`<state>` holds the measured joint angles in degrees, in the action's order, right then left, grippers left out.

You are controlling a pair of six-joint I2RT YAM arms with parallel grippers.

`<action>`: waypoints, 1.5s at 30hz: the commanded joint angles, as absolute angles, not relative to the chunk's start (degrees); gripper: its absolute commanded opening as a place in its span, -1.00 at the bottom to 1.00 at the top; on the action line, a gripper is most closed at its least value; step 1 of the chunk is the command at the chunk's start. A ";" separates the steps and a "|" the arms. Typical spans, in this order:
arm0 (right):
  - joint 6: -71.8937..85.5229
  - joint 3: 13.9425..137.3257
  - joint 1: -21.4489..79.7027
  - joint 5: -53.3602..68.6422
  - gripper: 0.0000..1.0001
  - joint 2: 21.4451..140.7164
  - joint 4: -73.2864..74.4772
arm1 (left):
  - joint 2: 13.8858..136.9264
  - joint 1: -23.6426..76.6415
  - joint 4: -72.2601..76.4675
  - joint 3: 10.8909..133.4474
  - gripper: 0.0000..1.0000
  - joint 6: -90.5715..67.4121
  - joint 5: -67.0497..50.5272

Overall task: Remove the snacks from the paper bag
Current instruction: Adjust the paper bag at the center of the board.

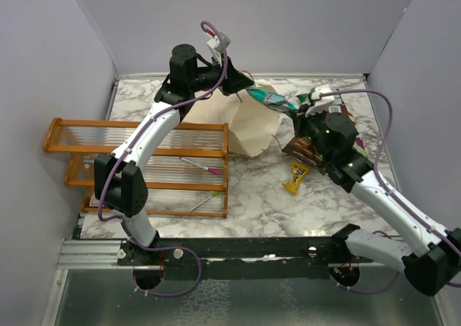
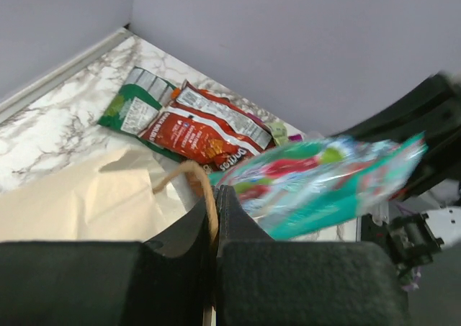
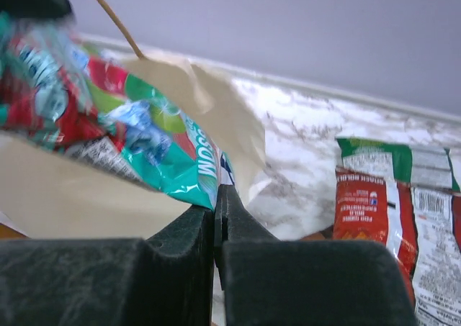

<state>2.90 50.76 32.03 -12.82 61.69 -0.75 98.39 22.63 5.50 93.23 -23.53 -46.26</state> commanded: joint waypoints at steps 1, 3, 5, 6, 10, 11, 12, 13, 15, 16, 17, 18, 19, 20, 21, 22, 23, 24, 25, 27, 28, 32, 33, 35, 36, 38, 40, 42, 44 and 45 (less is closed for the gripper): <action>8.52 54.90 31.99 -8.34 -0.98 54.92 0.46 | 97.56 22.50 7.21 89.69 -1.00 -19.87 -55.96; 9.08 55.08 31.99 -6.32 -0.98 52.73 1.05 | 97.55 22.34 4.77 88.87 -1.00 -16.97 -59.11; 9.42 54.21 31.99 -5.72 -0.98 50.32 1.22 | 95.14 22.09 2.83 87.81 -1.00 -14.46 -60.27; 9.67 53.39 31.99 -5.93 -0.98 49.35 1.04 | 94.81 22.00 2.73 87.51 -1.00 -13.91 -60.02; 8.88 50.79 31.99 -9.68 -0.98 45.46 -0.48 | 96.73 21.93 3.52 92.85 -1.00 -16.27 -58.36; 8.61 50.65 31.99 -10.34 -0.98 44.67 -0.78 | 99.00 21.95 4.09 95.50 -1.00 -17.65 -58.89; 8.39 50.77 31.99 -11.08 -0.98 43.98 -0.94 | 100.90 21.89 4.89 98.10 -1.00 -19.50 -59.38; 8.01 51.04 31.99 -11.78 -0.98 43.36 -0.85 | 102.89 21.89 5.92 101.18 -1.00 -21.50 -60.12; 7.03 51.45 31.99 -13.13 -0.98 41.87 -0.79 | 107.64 22.10 8.08 107.86 -1.00 -26.93 -62.03; 6.50 51.64 31.99 -13.89 -0.98 41.13 -0.71 | 109.93 22.32 9.39 111.17 -1.00 -29.98 -62.90; 5.90 51.67 31.99 -14.82 -0.98 40.31 -0.77 | 112.21 22.80 11.14 113.89 -1.00 -33.09 -63.70; 5.20 51.73 31.99 -15.52 -0.98 39.65 -1.02 | 113.97 23.28 13.63 116.19 -1.00 -35.97 -64.66; 4.70 51.77 31.99 -16.01 -0.98 39.15 -0.93 | 115.50 23.81 16.52 118.25 -1.00 -39.20 -65.33; 4.20 51.93 31.99 -16.37 -0.98 38.77 -0.76 | 116.79 24.37 19.75 119.43 -1.00 -42.21 -66.03; 3.94 52.21 31.99 -16.60 -0.98 38.48 -0.34 | 117.89 24.95 24.15 120.63 -1.00 -45.16 -66.81; 3.87 52.40 31.99 -16.82 -0.98 38.15 0.06 | 118.94 25.55 26.93 121.77 -1.00 -47.99 -67.73; 3.92 52.53 31.99 -16.92 -0.98 37.84 0.22 | 119.74 26.10 29.99 122.61 -1.00 -50.68 -68.83; 3.95 52.41 31.99 -16.92 -0.98 37.47 0.26 | 120.09 26.66 34.17 122.53 -1.00 -54.27 -69.87; 4.00 52.32 31.99 -17.00 -0.98 37.12 0.26 | 120.04 27.07 39.77 121.54 -1.00 -58.43 -71.00; 3.97 52.02 31.99 -17.17 -0.98 36.48 0.26 | 118.78 27.33 53.04 117.49 -1.00 -68.00 -72.65; 3.99 52.07 31.99 -17.26 -0.98 36.29 0.41 | 117.82 27.27 58.68 114.98 -1.00 -72.12 -73.36; 3.96 51.91 31.99 -17.18 -0.98 35.33 0.92 | 112.81 27.18 66.38 104.01 -1.00 -78.19 -76.72; 3.91 51.86 31.99 -17.17 -0.98 35.11 1.02 | 111.43 27.16 66.67 101.44 -1.00 -78.39 -77.49; 3.72 51.83 31.99 -17.16 -0.98 34.71 0.92 | 109.17 27.47 71.10 96.86 -1.00 -81.83 -78.58; 3.57 51.71 31.95 -17.17 -0.98 34.60 0.88 | 108.41 27.69 74.55 95.08 -1.00 -84.51 -79.33; 3.59 51.53 31.99 -16.67 -0.98 34.21 0.87 | 107.63 27.93 82.75 92.92 -1.00 -91.76 -80.95; 4.12 50.81 31.99 -16.01 -0.98 33.54 0.46 | 107.81 28.08 93.05 91.63 -1.00 -101.04 -81.63; 4.54 49.47 31.99 -15.47 -0.98 32.73 -0.24 | 108.69 28.31 101.12 91.00 -1.00 -108.69 -82.45; 4.57 48.62 31.99 -15.21 -0.98 32.04 -0.67 | 108.48 28.93 101.41 89.21 -1.00 -108.54 -83.24; 4.53 48.37 31.99 -15.25 -0.98 31.88 -0.75 | 108.53 29.07 101.38 88.88 -1.00 -107.95 -83.11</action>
